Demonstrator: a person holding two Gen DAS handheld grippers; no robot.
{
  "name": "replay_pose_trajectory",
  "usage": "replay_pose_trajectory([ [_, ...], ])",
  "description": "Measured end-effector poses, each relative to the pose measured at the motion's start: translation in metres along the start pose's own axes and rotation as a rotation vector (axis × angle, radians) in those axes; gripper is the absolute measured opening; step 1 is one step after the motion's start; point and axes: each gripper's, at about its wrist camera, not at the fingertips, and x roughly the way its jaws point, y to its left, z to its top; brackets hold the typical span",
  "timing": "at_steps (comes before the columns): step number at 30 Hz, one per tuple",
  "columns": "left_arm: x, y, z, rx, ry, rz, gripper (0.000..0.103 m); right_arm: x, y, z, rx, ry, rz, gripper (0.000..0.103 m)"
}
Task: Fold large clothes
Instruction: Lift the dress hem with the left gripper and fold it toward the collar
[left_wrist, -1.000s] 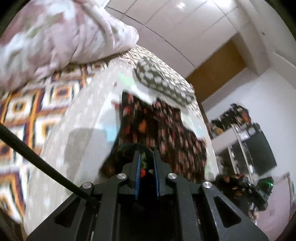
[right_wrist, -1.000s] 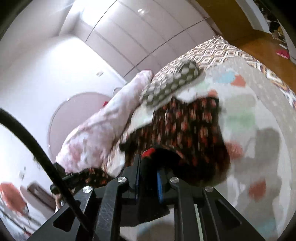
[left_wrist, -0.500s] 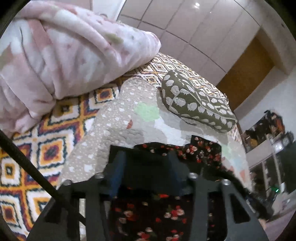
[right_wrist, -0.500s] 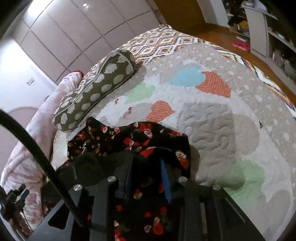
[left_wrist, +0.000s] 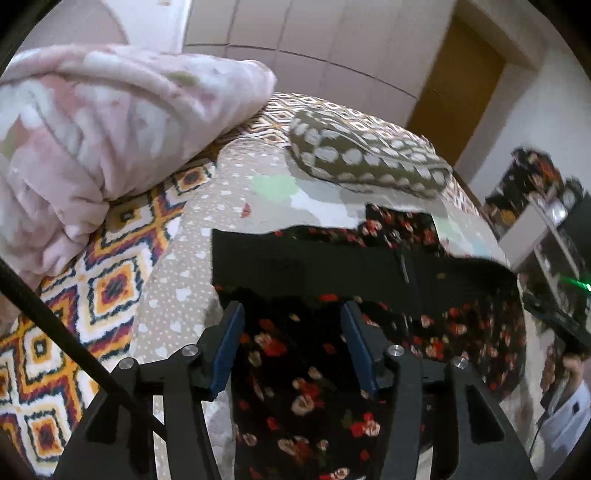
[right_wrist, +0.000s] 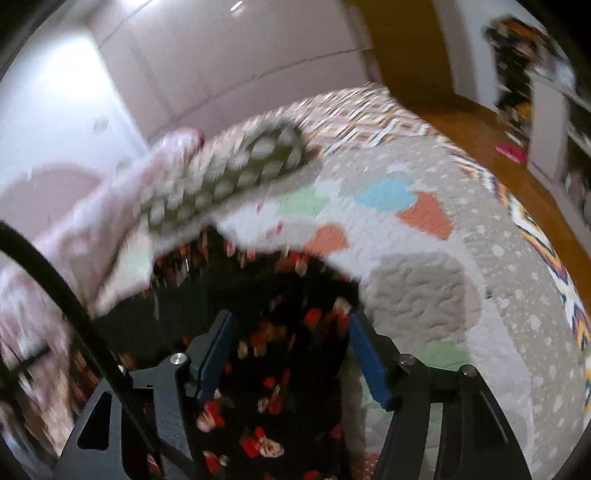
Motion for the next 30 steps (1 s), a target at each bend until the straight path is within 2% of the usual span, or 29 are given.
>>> replay_pose_trajectory([
  [2,0.003,-0.011,-0.005,0.033,0.008,0.000,0.055,0.022,0.012,-0.009,-0.066,0.054,-0.033,0.070],
  [3,0.006,-0.018,-0.006,0.051,0.017,-0.002,0.055,0.032,0.018,-0.012,-0.095,0.078,-0.065,0.057],
  [4,0.008,-0.023,-0.007,0.063,0.025,-0.007,0.055,0.036,0.019,-0.013,-0.104,0.081,-0.077,0.038],
  [5,0.010,-0.032,-0.006,0.079,0.031,-0.019,0.055,0.037,0.014,-0.008,-0.073,0.077,-0.090,0.005],
  [6,0.012,-0.038,-0.005,0.091,0.032,-0.026,0.055,0.032,0.000,0.001,0.018,0.060,-0.076,0.002],
  [9,0.024,-0.060,0.001,0.132,0.035,-0.026,0.064,0.029,-0.056,0.016,0.288,0.047,-0.110,0.003],
  [10,0.031,-0.065,0.002,0.140,0.042,-0.025,0.064,0.034,-0.070,0.016,0.343,0.077,-0.100,0.003],
  [11,0.038,-0.069,0.002,0.144,0.055,-0.021,0.064,0.038,-0.074,0.013,0.337,0.106,-0.104,0.003],
  [14,0.056,-0.073,-0.003,0.126,0.093,-0.020,0.064,0.027,-0.056,0.011,0.223,0.078,-0.135,0.006],
  [17,0.056,-0.073,-0.011,0.113,0.102,-0.033,0.064,0.016,-0.055,0.015,0.234,0.065,-0.159,0.025],
  [19,0.050,-0.074,-0.016,0.137,0.100,-0.030,0.064,-0.002,-0.050,0.019,0.237,-0.001,-0.200,0.029],
  [20,0.048,-0.075,-0.017,0.154,0.096,-0.028,0.064,-0.017,-0.043,0.021,0.219,-0.071,-0.239,0.035],
  [21,0.045,-0.076,-0.019,0.178,0.091,-0.018,0.064,-0.032,-0.032,0.021,0.189,-0.133,-0.236,0.035],
  [22,0.043,-0.076,-0.020,0.198,0.087,-0.010,0.064,-0.037,-0.023,0.021,0.167,-0.160,-0.211,0.035],
  [23,0.041,-0.076,-0.022,0.216,0.085,-0.006,0.064,-0.043,-0.008,0.018,0.117,-0.175,-0.140,0.035],
  [24,0.041,-0.075,-0.025,0.237,0.087,-0.004,0.064,-0.042,0.000,0.018,0.087,-0.164,-0.100,0.034],
  [26,0.045,-0.071,-0.029,0.265,0.100,0.009,0.064,-0.021,0.028,0.012,-0.030,-0.057,0.018,0.029],
  [27,0.052,-0.070,-0.030,0.295,0.105,0.038,0.064,-0.010,0.037,0.010,-0.067,-0.022,0.029,0.023],
  [30,0.077,-0.065,-0.023,0.329,0.127,0.106,0.065,0.045,0.057,0.013,-0.175,0.074,-0.029,0.022],
])
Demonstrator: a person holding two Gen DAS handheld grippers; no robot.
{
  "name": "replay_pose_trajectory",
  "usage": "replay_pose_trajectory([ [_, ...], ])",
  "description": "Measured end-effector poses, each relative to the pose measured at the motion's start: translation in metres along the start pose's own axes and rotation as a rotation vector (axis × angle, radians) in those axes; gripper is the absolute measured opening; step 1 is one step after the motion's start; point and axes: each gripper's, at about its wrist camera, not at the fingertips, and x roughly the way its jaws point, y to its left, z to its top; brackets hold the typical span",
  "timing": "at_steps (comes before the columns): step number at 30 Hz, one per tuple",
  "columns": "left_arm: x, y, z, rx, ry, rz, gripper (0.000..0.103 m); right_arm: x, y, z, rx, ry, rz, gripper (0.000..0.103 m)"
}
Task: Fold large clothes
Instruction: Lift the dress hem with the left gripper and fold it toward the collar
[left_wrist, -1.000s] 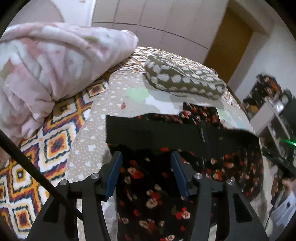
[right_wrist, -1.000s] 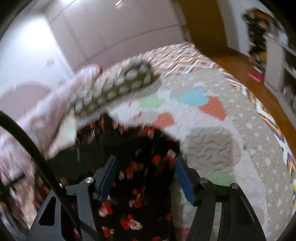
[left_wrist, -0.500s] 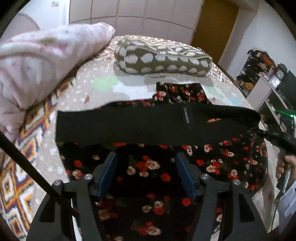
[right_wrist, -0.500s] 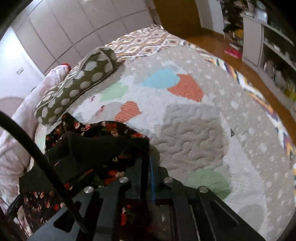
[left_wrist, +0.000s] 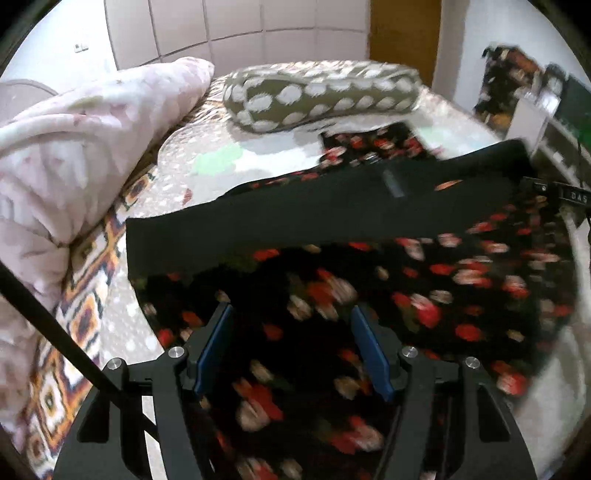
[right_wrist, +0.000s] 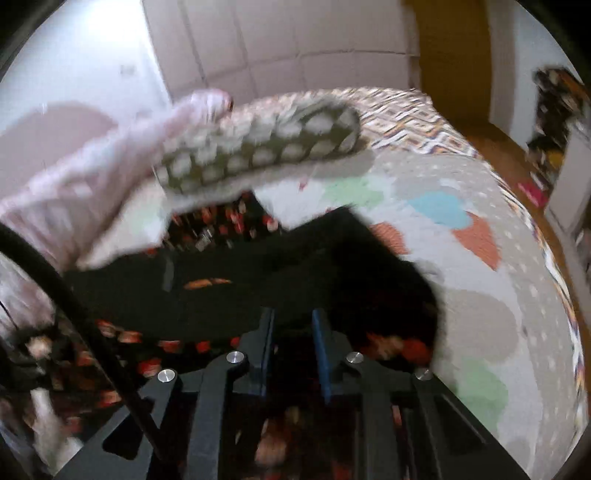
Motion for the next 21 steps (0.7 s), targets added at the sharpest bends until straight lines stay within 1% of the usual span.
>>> replay_pose_trajectory([
  [1,0.010,0.002,0.004,0.000,0.017,0.001,0.070,0.015,0.000,0.004,0.003,0.023,-0.017,0.022],
  [2,0.021,0.004,0.009,0.000,0.029,0.006,0.073,0.037,-0.004,0.011,0.023,0.040,-0.068,0.021],
  [4,0.038,0.006,0.020,0.003,0.012,0.035,0.086,0.063,-0.013,0.019,0.067,0.050,-0.092,0.017],
  [6,0.048,0.007,0.026,-0.002,-0.009,0.048,0.092,0.085,-0.023,0.025,0.120,0.033,-0.124,0.016],
  [8,0.059,0.013,0.028,-0.041,-0.015,0.021,0.097,0.096,-0.027,0.025,0.145,0.016,-0.129,0.016],
  [10,0.065,0.022,0.027,-0.100,-0.024,-0.015,0.103,0.098,-0.030,0.027,0.159,0.012,-0.117,0.016],
  [12,0.066,0.029,0.027,-0.140,-0.020,-0.052,0.103,0.099,-0.031,0.031,0.169,0.012,-0.101,0.017],
  [13,0.064,0.030,0.028,-0.147,-0.016,-0.056,0.103,0.102,-0.030,0.033,0.168,0.014,-0.100,0.017],
  [14,0.059,0.032,0.029,-0.155,-0.012,-0.053,0.101,0.099,-0.028,0.034,0.163,0.019,-0.100,0.017],
  [15,0.048,0.034,0.029,-0.167,-0.017,-0.048,0.096,0.091,-0.026,0.033,0.157,0.021,-0.100,0.017],
  [16,0.038,0.036,0.029,-0.178,-0.027,-0.047,0.095,0.077,-0.023,0.035,0.153,0.009,-0.098,0.017],
  [17,0.024,0.039,0.028,-0.190,-0.043,-0.052,0.095,0.059,-0.023,0.034,0.157,-0.030,-0.095,0.018],
  [18,0.009,0.043,0.026,-0.198,-0.063,-0.057,0.095,0.041,-0.021,0.033,0.161,-0.066,-0.092,0.021],
  [20,-0.024,0.048,0.018,-0.203,-0.094,-0.036,0.095,0.002,-0.014,0.027,0.139,-0.108,-0.065,0.025],
  [21,-0.034,0.049,0.014,-0.204,-0.101,-0.031,0.095,-0.015,-0.009,0.021,0.114,-0.115,-0.046,0.026],
])
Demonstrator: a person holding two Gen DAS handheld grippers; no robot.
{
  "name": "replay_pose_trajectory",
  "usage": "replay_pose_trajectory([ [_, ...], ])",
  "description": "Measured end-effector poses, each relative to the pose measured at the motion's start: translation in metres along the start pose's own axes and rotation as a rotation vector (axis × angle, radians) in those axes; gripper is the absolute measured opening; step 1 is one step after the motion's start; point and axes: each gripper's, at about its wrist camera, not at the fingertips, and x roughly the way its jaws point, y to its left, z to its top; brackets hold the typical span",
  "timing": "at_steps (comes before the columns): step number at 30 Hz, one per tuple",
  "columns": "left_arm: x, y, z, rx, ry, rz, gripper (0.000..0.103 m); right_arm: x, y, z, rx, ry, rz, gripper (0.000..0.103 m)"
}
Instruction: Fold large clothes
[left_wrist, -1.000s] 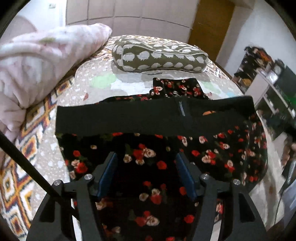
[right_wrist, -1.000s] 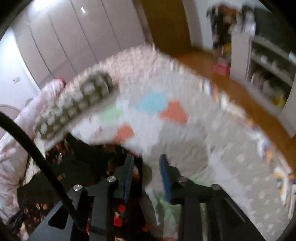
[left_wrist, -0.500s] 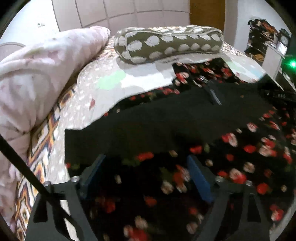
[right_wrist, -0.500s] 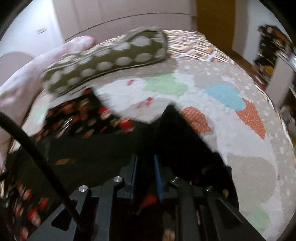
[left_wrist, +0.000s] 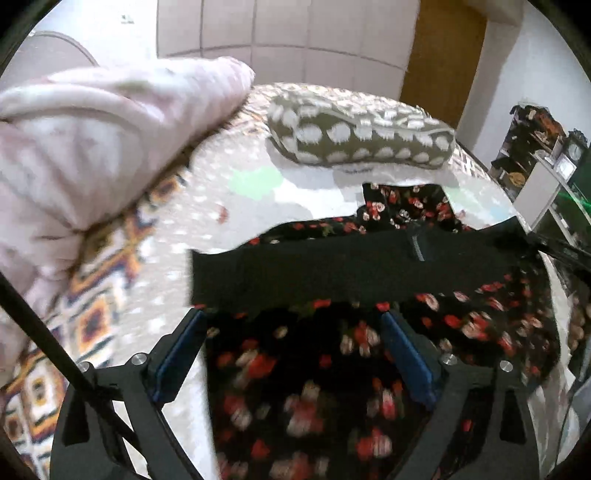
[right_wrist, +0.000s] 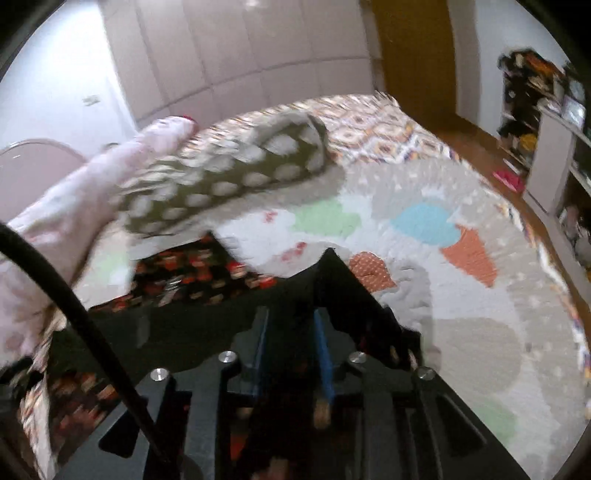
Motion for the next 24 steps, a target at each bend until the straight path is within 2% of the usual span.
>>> replay_pose_trajectory([
  [2,-0.019,0.004,-0.009,-0.012,-0.004,0.011,0.095,-0.032,0.008,-0.018,-0.051,-0.003,0.015,0.029],
  [4,-0.037,0.005,-0.022,-0.015,0.027,0.038,0.095,-0.054,0.010,-0.038,-0.061,0.004,0.012,0.033],
  [7,-0.064,-0.001,-0.040,0.042,0.027,0.119,0.095,-0.086,0.001,-0.075,-0.038,0.057,0.020,0.033],
  [9,-0.089,-0.005,-0.057,0.095,0.005,0.195,0.095,-0.108,-0.009,-0.103,-0.039,0.117,0.009,0.033],
  [12,-0.122,-0.005,-0.085,0.140,0.004,0.243,0.095,-0.136,-0.032,-0.145,0.044,0.231,0.033,0.033],
  [14,-0.143,0.003,-0.099,0.094,-0.010,0.218,0.095,-0.162,-0.043,-0.178,0.139,0.250,0.098,0.033],
  [15,-0.151,0.009,-0.104,0.041,-0.017,0.163,0.095,-0.173,-0.044,-0.187,0.146,0.227,0.122,0.033],
  [16,-0.152,0.011,-0.105,0.015,-0.019,0.132,0.095,-0.182,-0.041,-0.194,0.126,0.182,0.136,0.034],
  [17,-0.149,0.013,-0.103,-0.011,-0.012,0.099,0.095,-0.191,-0.034,-0.198,0.075,0.107,0.127,0.041],
  [18,-0.143,0.014,-0.099,-0.028,0.001,0.080,0.095,-0.192,-0.030,-0.198,0.047,0.058,0.106,0.046],
  [20,-0.127,0.011,-0.089,-0.056,0.006,0.045,0.095,-0.184,-0.028,-0.197,0.061,-0.002,0.115,0.047],
  [24,-0.092,-0.014,-0.071,-0.092,0.000,-0.048,0.095,-0.157,-0.034,-0.196,0.133,-0.049,0.166,0.047],
])
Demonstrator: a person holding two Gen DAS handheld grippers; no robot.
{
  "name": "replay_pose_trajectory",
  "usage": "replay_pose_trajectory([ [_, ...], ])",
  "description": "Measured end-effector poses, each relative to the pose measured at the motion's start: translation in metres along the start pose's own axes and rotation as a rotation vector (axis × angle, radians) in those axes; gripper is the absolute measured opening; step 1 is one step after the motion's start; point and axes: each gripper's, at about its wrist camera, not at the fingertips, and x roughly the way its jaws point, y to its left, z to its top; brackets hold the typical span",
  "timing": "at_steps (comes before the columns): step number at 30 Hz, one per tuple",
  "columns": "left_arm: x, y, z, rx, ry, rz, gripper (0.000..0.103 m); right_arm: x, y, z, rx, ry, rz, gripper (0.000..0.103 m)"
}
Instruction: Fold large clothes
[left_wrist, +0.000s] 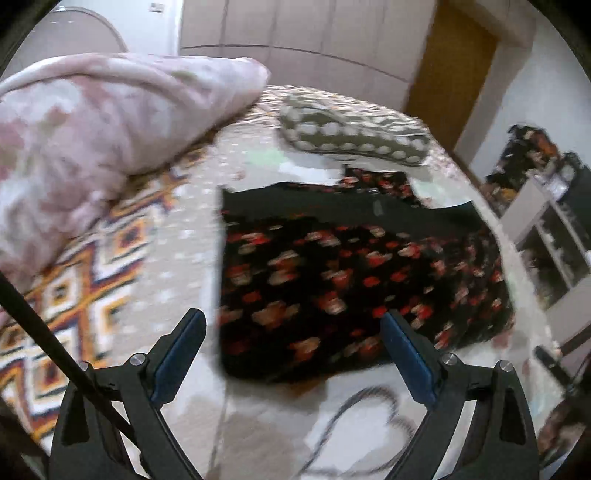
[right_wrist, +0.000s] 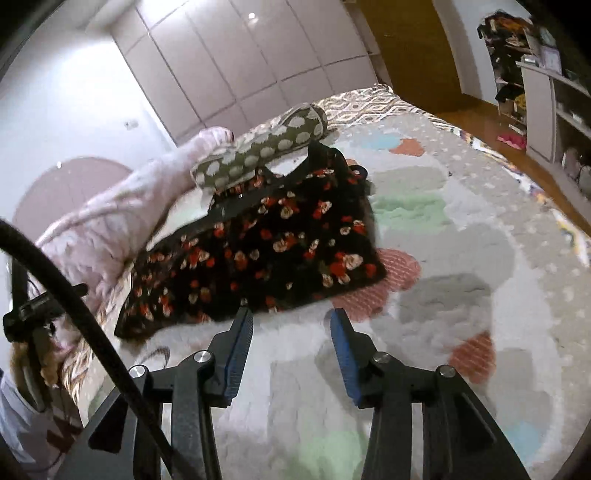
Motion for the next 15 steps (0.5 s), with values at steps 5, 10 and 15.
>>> replay_pose_trajectory([
  [5,0.031,-0.055,0.012,0.073,0.024,-0.052,0.093,0.016,-0.022,0.002,0.023,0.050,-0.014,0.047],
  [10,0.076,-0.110,0.017,0.174,0.065,-0.079,0.068,0.035,-0.065,0.008,0.233,0.088,0.071,0.052],
  [15,0.146,-0.129,0.012,0.151,0.192,-0.077,0.036,0.059,-0.065,0.010,0.283,0.113,0.144,0.052],
])
